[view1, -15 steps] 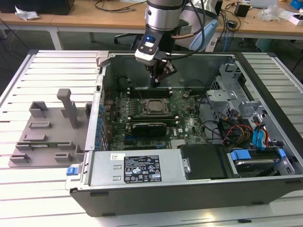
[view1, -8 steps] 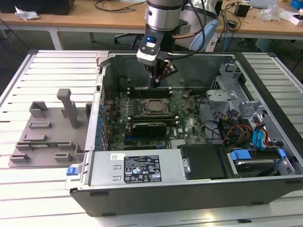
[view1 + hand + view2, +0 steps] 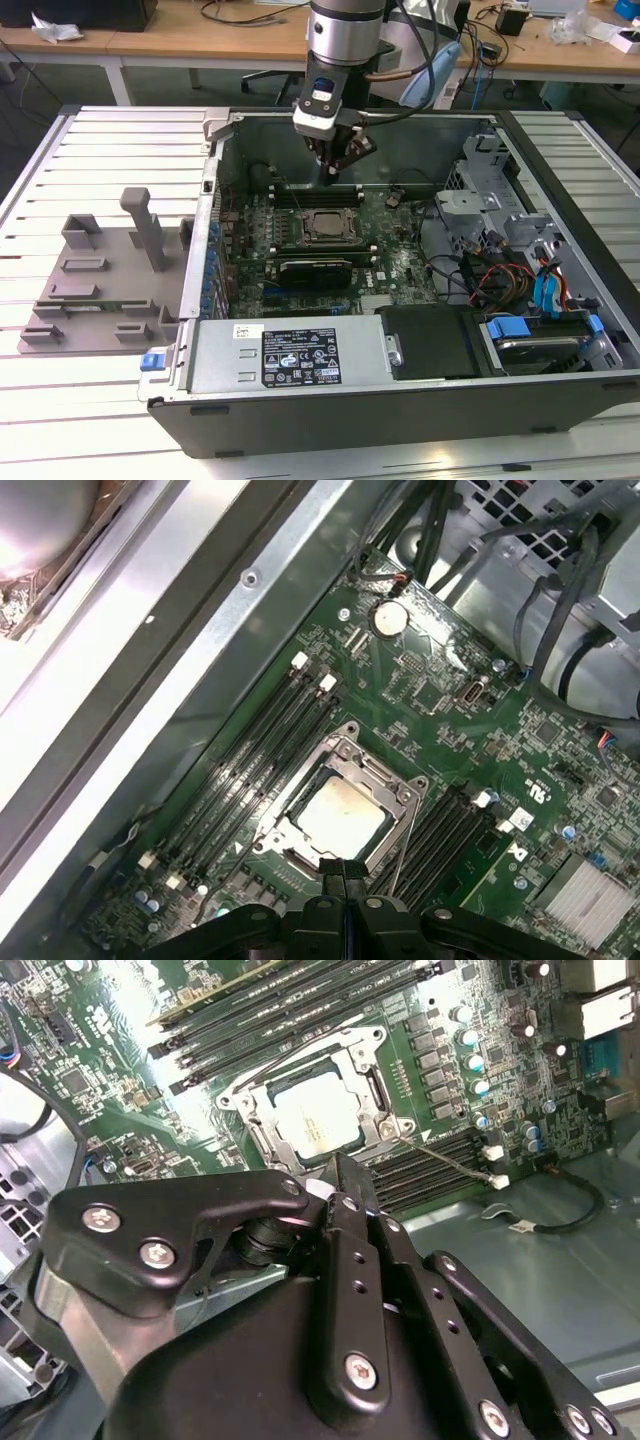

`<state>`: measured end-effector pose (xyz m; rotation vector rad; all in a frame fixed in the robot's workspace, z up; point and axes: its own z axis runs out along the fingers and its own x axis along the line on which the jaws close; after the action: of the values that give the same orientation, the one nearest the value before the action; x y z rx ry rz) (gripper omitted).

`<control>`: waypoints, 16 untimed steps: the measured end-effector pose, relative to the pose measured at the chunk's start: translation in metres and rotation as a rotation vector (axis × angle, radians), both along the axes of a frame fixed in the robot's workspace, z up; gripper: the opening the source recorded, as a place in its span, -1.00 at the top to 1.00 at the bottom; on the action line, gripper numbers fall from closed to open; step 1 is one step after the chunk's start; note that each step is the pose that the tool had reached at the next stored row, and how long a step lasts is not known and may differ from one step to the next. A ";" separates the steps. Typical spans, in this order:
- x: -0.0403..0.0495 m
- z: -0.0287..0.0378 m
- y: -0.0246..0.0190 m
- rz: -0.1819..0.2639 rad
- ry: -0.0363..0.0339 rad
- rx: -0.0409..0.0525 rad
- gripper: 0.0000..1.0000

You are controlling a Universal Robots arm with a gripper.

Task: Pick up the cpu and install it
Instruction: 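Install the first cpu locking lever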

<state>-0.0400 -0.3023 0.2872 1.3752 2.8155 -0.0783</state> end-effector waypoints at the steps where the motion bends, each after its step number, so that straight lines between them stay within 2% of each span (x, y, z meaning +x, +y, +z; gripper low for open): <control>1: 0.0000 0.0000 0.0000 0.005 0.0000 0.0000 0.79; 16: 0.0000 0.0000 0.0000 0.074 0.0000 0.0000 0.79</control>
<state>-0.0400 -0.3023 0.2872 1.2687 2.8630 -0.0779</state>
